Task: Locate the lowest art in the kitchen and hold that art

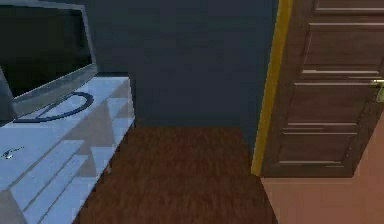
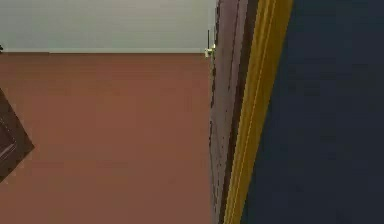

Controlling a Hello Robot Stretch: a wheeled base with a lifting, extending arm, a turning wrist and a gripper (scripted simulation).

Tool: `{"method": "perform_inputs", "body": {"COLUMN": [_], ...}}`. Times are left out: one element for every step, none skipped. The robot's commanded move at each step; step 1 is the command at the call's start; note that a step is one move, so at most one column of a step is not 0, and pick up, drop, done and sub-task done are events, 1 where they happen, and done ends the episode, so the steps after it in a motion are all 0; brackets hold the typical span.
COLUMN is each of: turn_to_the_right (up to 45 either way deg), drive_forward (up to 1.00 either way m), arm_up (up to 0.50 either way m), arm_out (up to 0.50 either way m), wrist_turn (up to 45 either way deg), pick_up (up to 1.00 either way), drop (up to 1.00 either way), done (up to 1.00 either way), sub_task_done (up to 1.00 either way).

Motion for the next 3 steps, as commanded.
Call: {"method": "perform_inputs", "body": {"turn_to_the_right": [27.0,0.0,39.0], "drive_forward": [0.00,0.25,0.00], "arm_up": [0.00,0.00,0.00], "arm_out": [0.00,0.00,0.00], "wrist_turn": [0.0,0.0,0.0], "pick_up": [0.00,0.00,0.00], "drop": [0.00,0.00,0.00], "done": [0.00,0.00,0.00], "sub_task_done": [0.00,0.00,0.00]}}
